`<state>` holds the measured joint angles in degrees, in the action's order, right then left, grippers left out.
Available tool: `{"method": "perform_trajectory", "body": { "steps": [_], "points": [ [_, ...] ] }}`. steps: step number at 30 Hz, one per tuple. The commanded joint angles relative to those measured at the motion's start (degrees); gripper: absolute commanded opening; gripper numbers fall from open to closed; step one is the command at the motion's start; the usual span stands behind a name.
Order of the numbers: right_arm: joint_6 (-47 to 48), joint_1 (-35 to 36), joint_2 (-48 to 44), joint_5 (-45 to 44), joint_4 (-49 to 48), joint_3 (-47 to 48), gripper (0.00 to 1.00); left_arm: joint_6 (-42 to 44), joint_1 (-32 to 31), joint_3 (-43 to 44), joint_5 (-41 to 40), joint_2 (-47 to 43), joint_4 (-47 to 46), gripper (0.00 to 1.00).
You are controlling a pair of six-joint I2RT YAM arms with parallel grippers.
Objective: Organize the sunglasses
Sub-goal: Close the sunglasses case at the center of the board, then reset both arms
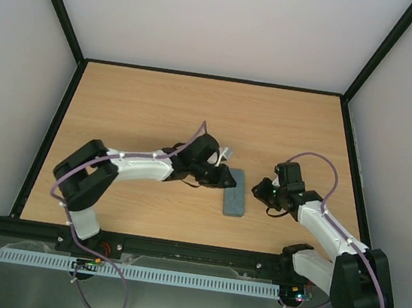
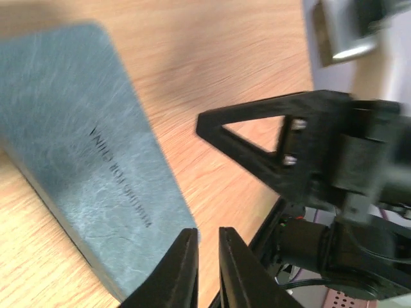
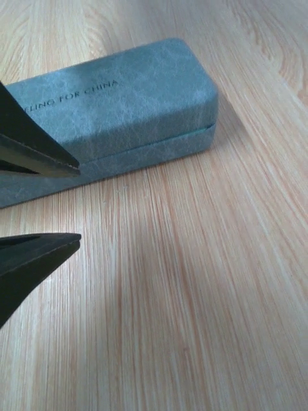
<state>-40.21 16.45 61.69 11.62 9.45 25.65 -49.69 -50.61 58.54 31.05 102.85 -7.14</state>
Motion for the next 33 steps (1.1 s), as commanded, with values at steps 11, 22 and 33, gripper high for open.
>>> {"method": "perform_trajectory", "body": {
  "steps": [11, 22, 33],
  "points": [
    [3.51, -0.32, -4.44, 0.34, 7.71, 9.62, 1.0, 10.14, 12.02, -3.93, -11.11, -22.79, 11.35, 0.28],
    [8.27, -0.27, -4.57, -5.42, 8.3, 18.12, 0.99, 16.75, 22.66, -0.87, -17.1, -34.06, 21.87, 0.76],
    [15.37, -0.28, -3.74, -10.24, 7.98, 25.51, 0.99, 18.11, 33.01, -3.29, -21.22, -37.57, 24.06, 0.99]
  ]
}}
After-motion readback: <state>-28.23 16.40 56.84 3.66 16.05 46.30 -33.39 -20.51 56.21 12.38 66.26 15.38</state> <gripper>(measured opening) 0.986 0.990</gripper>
